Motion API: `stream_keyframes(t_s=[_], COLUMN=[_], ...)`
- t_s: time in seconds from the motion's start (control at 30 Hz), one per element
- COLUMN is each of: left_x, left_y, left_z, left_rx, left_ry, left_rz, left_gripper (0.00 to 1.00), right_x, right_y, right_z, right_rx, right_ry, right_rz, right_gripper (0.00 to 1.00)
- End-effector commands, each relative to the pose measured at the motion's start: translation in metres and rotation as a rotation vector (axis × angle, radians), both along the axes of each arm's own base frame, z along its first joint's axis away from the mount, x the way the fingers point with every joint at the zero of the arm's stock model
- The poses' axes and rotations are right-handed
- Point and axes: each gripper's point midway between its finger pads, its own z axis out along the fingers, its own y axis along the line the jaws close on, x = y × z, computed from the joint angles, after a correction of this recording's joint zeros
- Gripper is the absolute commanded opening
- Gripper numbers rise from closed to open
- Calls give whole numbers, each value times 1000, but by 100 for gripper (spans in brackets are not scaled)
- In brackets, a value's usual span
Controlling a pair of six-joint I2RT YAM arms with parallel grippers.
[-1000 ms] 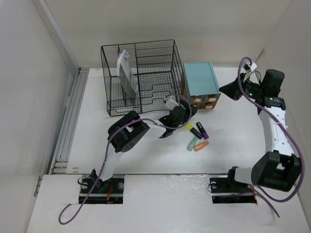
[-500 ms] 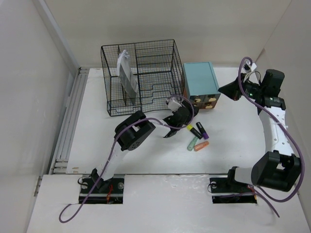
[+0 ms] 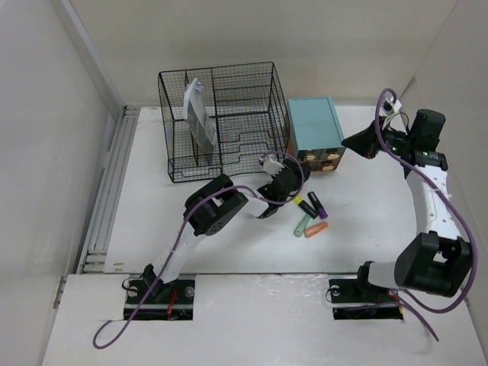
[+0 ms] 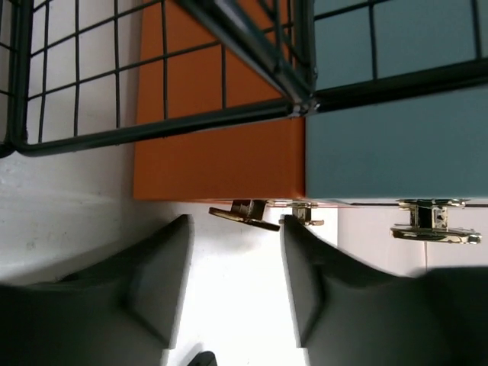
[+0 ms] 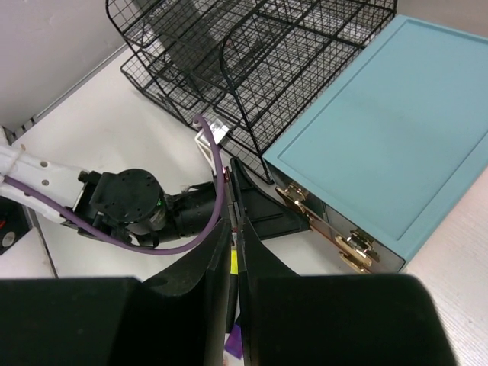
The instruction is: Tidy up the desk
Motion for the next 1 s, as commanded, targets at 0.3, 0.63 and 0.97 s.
stream_keyframes(t_s=[0.3, 0.63, 0.97], left_x=[15, 8, -16], left_y=[4, -3, -9], left_z=[10, 15, 21], left_rx=[-41, -61, -59], left_ry=[-52, -70, -79], left_rz=[67, 37, -27], left_gripper=[38, 25, 23], right_x=[-4, -4, -5], right_y=[5, 4, 5], right_z=[-2, 0, 1], right_rx=[22, 12, 16], right_ry=[-9, -24, -25], right_rz=[69, 72, 81], right_gripper=[13, 13, 13])
